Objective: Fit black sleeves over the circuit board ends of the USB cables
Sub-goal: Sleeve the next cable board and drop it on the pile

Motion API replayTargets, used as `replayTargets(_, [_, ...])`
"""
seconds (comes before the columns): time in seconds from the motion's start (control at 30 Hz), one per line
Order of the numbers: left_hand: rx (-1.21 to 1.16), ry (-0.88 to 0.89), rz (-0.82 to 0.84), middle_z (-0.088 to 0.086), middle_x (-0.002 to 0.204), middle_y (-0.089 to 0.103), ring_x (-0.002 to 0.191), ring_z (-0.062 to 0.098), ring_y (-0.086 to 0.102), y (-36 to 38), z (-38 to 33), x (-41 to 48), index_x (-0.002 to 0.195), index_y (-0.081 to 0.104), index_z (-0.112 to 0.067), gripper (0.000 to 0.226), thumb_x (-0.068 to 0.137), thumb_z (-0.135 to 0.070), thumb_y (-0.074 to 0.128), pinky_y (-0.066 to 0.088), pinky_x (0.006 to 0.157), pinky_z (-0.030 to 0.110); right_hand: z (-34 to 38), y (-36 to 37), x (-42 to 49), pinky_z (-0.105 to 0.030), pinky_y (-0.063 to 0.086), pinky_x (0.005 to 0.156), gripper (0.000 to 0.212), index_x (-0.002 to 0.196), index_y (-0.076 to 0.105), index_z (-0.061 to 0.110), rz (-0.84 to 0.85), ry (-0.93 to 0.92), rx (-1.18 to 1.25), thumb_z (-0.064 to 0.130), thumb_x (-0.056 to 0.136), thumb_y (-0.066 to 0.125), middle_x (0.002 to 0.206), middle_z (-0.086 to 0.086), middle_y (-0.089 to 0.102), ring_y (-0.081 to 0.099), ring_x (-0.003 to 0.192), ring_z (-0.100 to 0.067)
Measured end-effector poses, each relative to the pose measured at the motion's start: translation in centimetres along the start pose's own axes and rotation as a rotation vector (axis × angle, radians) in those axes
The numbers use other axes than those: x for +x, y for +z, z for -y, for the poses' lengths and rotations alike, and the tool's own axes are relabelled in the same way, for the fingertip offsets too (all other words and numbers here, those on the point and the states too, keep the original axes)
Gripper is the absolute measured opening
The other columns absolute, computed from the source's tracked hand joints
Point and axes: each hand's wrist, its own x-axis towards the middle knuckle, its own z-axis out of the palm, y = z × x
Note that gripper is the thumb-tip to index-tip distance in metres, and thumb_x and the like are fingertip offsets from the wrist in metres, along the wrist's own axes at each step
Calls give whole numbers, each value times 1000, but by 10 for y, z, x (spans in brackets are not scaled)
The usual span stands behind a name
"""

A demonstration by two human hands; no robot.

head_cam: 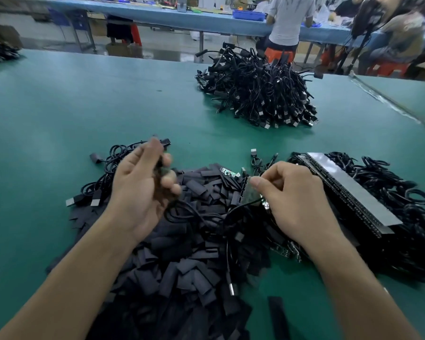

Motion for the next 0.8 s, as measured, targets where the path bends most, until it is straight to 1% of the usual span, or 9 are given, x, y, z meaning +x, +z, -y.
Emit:
replayTargets(0.1, [-9,-13,-63,-6,61,48,36,0,32,-3,-13,4,81,55,-15,23,102,-26,51,28,29,12,4,2,-6,-34,50,66,24,74,58,22,-21,0,-187,36,92,66,72,3,62,60,71,-18])
replayTargets(0.23, [215,-149,-74,-6,59,47,34,-1,30,-10,-22,8,85,63,-12,20,99,-24,56,22,27,10,15,-4,-13,-33,46,64,11,94,64,29,-105,-59,-380,36,89,71,88,9,55,56,80,-18])
replayTargets(0.33, [514,-122,-66,-7,57,44,36,2,29,-15,-13,10,89,72,-12,21,99,-23,57,22,31,11,24,2,-17,-34,48,65,22,110,66,26,-97,-145,-395,22,90,71,95,6,44,51,84,-16])
replayTargets(0.47, [1011,55,6,-12,53,44,43,6,35,-23,5,14,109,73,-23,21,102,-20,52,29,47,21,34,15,-25,-28,50,76,37,111,72,25,104,-417,-409,0,84,69,94,6,60,57,89,-17])
replayTargets(0.53, [1191,89,52,-5,72,63,63,10,56,-26,10,12,119,71,-26,25,101,-20,54,39,59,20,35,20,-27,-28,44,79,44,110,73,28,248,-529,-465,-4,80,67,96,6,65,58,93,-19])
replayTargets(0.6, [1331,145,36,-5,102,72,92,9,65,-27,12,10,123,69,-26,27,99,-21,57,41,73,14,32,22,-28,-28,38,77,47,111,71,34,362,-492,-499,-2,83,60,103,7,66,59,98,-21])
replayTargets(0.63, [1357,174,25,-7,105,71,94,6,63,-26,13,8,122,70,-26,27,98,-21,59,39,75,10,29,22,-28,-29,38,75,46,110,70,35,397,-411,-499,0,84,57,106,6,66,60,98,-23])
replayTargets(0.73, [1370,241,-39,-16,83,65,73,-7,57,-23,15,5,108,71,-29,17,95,-22,63,37,64,4,25,17,-27,-31,45,67,37,106,68,27,382,-168,-536,1,85,51,108,-1,64,61,87,-27])
replayTargets(0.8, [1370,270,-82,-17,76,60,70,-4,56,-23,15,4,98,66,-35,11,94,-24,64,39,62,13,24,18,-27,-32,44,70,30,107,66,23,288,-149,-573,5,88,51,110,-1,62,60,96,-26])
